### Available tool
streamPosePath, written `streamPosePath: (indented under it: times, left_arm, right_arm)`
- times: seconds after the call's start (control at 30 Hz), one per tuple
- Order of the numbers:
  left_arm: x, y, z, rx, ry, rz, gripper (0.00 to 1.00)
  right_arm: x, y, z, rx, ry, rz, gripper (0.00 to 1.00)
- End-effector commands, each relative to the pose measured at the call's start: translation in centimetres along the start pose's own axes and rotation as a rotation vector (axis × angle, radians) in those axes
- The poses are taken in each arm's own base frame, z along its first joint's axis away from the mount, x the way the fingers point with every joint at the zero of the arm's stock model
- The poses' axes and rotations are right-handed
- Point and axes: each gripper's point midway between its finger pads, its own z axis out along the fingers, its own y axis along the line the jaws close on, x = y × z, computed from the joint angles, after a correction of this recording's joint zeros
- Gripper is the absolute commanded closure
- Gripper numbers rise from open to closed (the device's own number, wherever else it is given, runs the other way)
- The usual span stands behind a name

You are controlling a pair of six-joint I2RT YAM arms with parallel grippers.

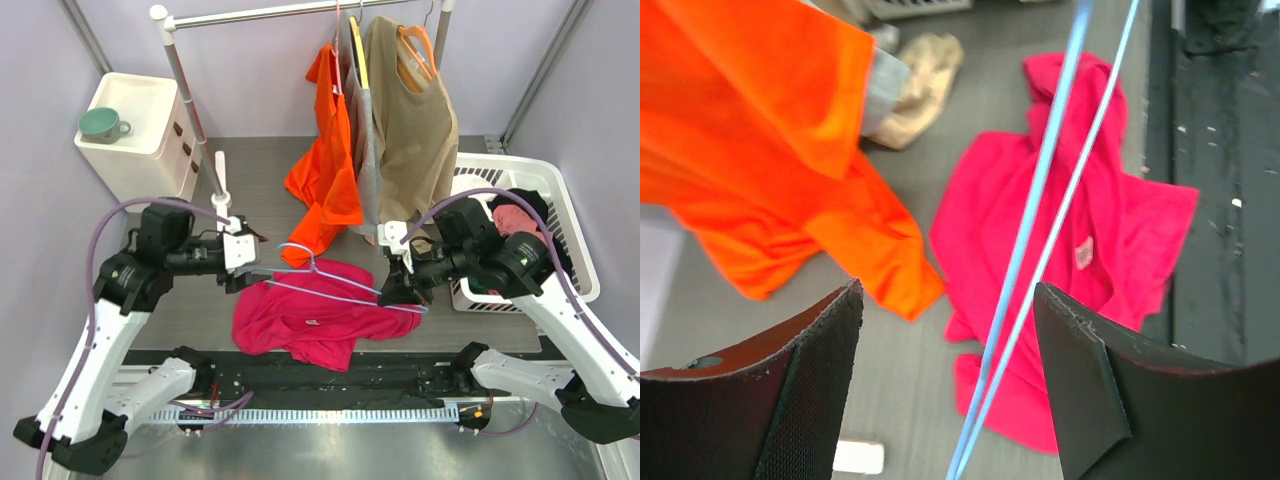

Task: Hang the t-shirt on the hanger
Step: Pick up the hanger from the clothesline, then place the T-shirt on the hanger.

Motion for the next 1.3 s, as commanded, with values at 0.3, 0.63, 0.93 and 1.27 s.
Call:
streamPosePath:
  times: [0.3, 0.63, 0.93, 1.27]
  left_arm:
    - [2.2, -4.0, 2.8, 0.206, 0.008, -0.111, 0.82]
    - [1.3, -3.3, 5.1, 0.173, 0.026, -0.188, 1.0]
    - [1.5, -3.0, 6.5, 0.156, 0.042, -0.278, 1.0]
    - [7.2, -4.5, 3.7, 0.173, 0.226, -0.379, 0.48]
  right_arm:
    - [-1.3, -1.1, -0.4, 0.065, -0.056, -0.175, 0.97]
    - [-6.5, -4.8, 2.3, 0.15, -0.127, -0.242, 0.06]
    - [-7.6, -3.9, 4.7, 0.075, -0.114, -0.269, 0.61]
    - [2.5, -3.6, 2.7, 0.114, 0.19, -0.303, 0.99]
